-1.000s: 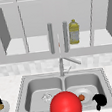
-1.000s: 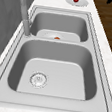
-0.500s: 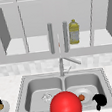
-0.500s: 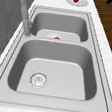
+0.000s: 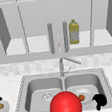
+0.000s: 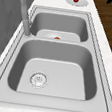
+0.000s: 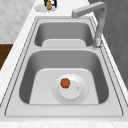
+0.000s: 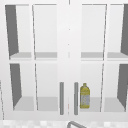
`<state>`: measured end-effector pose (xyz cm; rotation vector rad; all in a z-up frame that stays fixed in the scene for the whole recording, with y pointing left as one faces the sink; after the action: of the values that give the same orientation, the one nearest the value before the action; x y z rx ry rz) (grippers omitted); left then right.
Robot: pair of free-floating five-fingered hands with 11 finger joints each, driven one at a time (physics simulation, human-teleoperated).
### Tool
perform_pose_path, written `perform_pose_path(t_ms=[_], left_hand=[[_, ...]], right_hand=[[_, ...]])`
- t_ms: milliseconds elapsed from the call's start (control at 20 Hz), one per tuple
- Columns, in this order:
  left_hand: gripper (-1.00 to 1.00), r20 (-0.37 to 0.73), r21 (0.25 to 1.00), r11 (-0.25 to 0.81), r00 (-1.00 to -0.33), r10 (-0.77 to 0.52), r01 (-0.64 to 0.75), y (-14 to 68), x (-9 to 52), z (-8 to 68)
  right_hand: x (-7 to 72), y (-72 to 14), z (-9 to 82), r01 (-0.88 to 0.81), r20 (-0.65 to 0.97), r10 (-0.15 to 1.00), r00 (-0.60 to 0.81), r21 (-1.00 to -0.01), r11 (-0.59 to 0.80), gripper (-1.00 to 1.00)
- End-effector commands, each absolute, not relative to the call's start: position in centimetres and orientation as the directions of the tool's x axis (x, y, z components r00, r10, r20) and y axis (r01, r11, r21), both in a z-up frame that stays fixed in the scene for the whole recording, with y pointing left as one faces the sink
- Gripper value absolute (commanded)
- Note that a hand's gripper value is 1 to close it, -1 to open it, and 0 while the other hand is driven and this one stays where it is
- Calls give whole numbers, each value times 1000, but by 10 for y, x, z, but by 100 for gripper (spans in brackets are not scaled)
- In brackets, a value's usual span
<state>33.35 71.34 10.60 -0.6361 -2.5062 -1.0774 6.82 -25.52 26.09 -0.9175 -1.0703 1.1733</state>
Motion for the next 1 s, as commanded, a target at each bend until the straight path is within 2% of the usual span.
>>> perform_pose_path(t_ms=[0, 400, 950], left_hand=[[-100, 469, 593, 608, -840, 273, 528, 707, 333, 111], [-100, 498, 607, 569, -823, 272, 555, 674, 334, 141], [-100, 513, 607, 565, -818, 259, 559, 617, 340, 138]], right_hand=[[68, -255, 261, -250, 160, 986, 55, -953, 169, 0], [68, -255, 261, -250, 160, 986, 55, -953, 169, 0], [68, -255, 261, -250, 160, 986, 55, -953, 169, 0]])
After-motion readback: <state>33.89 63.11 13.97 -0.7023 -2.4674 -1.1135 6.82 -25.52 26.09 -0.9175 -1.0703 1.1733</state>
